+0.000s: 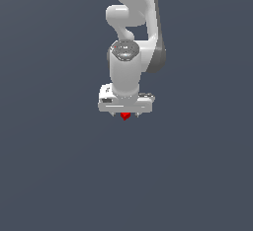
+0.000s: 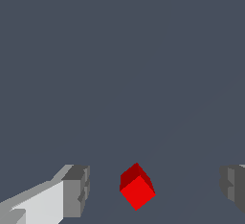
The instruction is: Pick up the red cube and move it to a goal position.
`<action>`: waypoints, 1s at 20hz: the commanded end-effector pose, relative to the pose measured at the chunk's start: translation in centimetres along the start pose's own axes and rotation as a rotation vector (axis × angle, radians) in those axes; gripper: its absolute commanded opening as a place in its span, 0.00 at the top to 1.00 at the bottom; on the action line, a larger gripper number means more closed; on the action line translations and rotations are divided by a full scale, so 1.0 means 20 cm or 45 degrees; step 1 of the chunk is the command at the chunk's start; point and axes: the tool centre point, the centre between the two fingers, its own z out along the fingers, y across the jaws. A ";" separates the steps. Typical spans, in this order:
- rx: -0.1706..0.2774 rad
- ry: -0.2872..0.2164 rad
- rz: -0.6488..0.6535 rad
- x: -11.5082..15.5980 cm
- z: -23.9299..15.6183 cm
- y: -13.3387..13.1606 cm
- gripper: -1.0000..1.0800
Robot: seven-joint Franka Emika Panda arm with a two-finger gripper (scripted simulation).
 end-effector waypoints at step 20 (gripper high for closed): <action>0.003 0.008 -0.345 -0.20 0.28 -0.04 0.04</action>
